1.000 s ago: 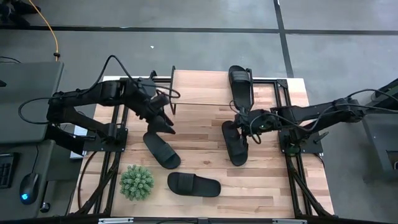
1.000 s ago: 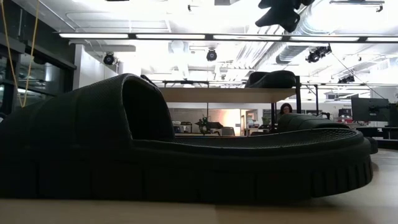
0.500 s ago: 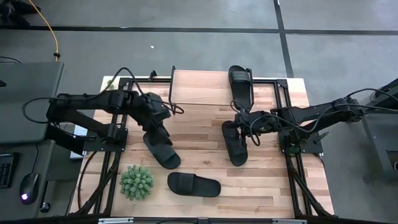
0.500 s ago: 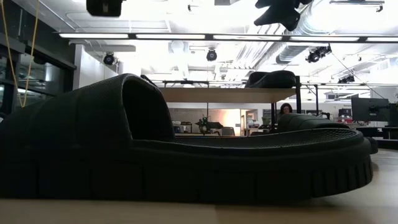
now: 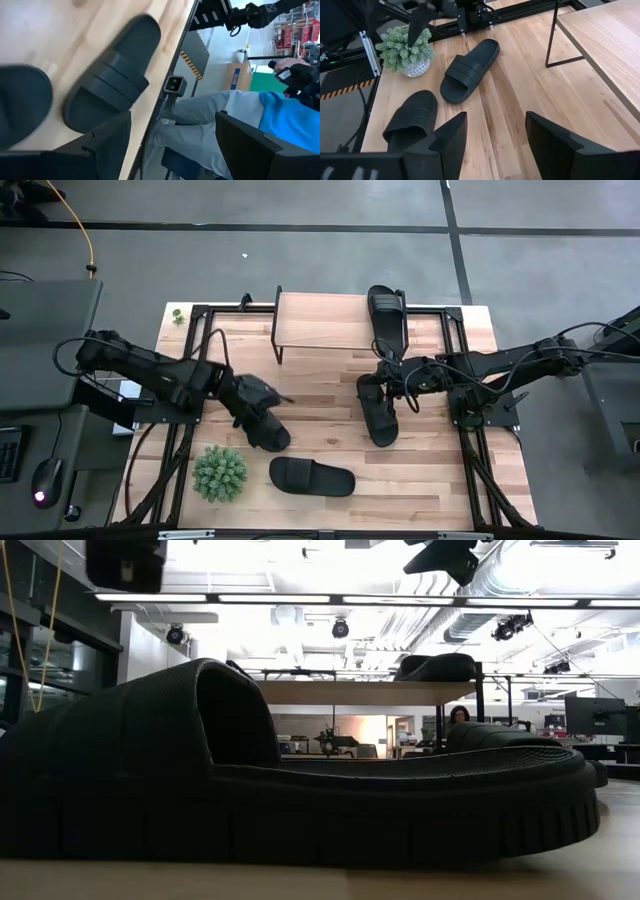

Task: Pick and place slides into the shelf
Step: Put the black slipper on the shelf

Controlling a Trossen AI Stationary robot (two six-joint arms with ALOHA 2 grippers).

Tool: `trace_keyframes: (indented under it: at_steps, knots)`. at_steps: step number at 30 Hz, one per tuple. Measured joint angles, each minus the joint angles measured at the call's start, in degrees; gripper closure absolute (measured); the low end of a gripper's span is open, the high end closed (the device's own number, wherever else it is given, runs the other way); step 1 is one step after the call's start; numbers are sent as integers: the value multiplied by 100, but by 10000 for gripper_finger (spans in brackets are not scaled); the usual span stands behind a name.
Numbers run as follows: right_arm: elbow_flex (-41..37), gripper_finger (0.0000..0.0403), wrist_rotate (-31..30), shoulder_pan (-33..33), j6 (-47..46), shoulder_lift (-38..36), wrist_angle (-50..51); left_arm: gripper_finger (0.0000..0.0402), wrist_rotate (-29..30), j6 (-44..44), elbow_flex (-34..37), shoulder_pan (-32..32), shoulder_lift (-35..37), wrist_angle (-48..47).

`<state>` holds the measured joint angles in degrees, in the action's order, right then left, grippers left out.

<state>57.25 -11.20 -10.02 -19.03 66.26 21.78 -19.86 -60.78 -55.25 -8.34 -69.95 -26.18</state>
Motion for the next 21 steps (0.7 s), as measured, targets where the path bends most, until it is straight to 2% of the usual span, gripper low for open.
trace_keyframes:
  at_steps: [8,16,21]
  knots:
    - [0,210,13,0,0,0,-2,131,436,-621,791,-479,0,980]
    - [0,210,108,2,-1,0,-50,131,776,-1278,1954,-567,0,2921]
    - [0,210,199,2,-2,0,-61,131,907,-1590,2521,-566,0,3508]
